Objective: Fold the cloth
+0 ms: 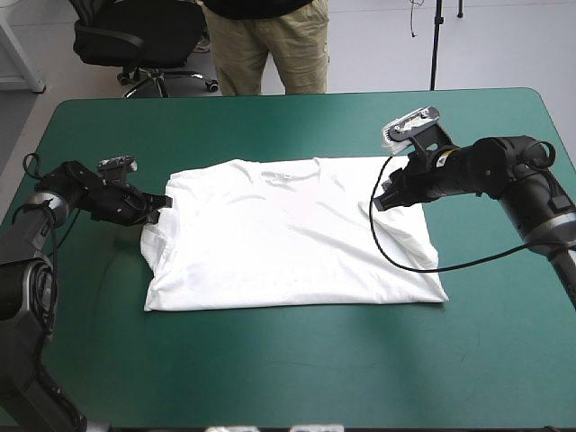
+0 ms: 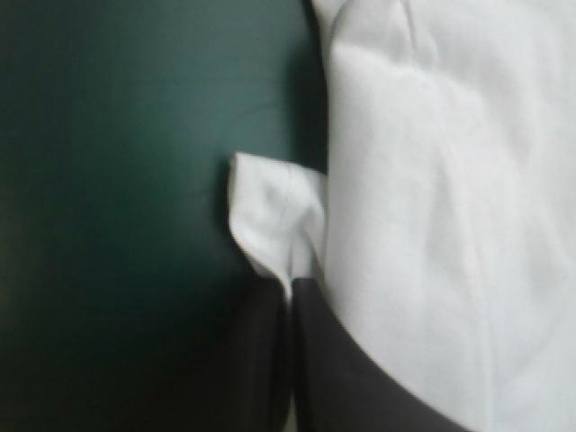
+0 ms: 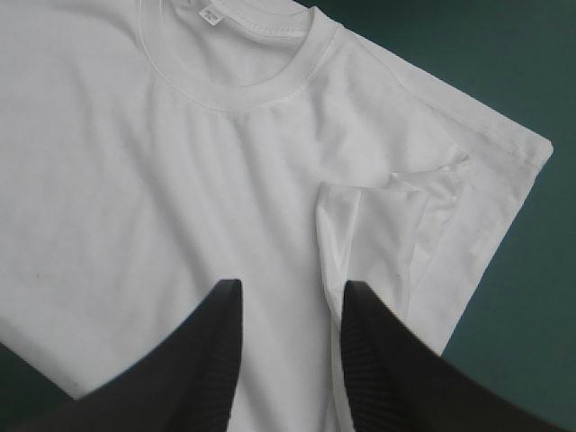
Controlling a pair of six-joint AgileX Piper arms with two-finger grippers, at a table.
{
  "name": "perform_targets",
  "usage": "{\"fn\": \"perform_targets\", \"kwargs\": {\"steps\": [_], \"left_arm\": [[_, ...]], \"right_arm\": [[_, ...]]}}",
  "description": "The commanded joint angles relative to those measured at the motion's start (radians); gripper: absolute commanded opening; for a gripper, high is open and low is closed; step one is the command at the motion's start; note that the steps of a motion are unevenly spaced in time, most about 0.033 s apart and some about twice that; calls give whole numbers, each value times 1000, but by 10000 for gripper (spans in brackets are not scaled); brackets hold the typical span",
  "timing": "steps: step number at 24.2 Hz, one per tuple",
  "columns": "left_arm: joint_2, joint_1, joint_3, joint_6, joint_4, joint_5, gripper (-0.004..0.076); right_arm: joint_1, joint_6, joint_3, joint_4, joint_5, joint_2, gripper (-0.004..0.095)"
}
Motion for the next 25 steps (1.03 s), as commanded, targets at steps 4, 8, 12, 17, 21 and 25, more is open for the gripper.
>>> {"fn": "perform_targets", "kwargs": {"steps": [4, 8, 12, 17, 21, 25], "left_arm": [[-76, 9, -152, -14, 1, 83, -17], [-78, -31, -265, -14, 9, 220, -17], [-74, -167, -291, -11, 21, 256, -17], [-2, -259, -291, -63, 138, 225, -17], [72, -267, -291, -70, 148, 225, -16], [109, -267, -291, -62, 139, 241, 41]], "right_arm": [[-2, -11, -27, 17, -34, -38, 349], [-2, -11, -27, 17, -22, -38, 347], [-2, -11, -27, 19, -10, -38, 347], [-2, -11, -27, 20, 21, -38, 347], [-2, -13, -27, 20, 32, -38, 347], [-2, -21, -27, 20, 32, -40, 354]]}}
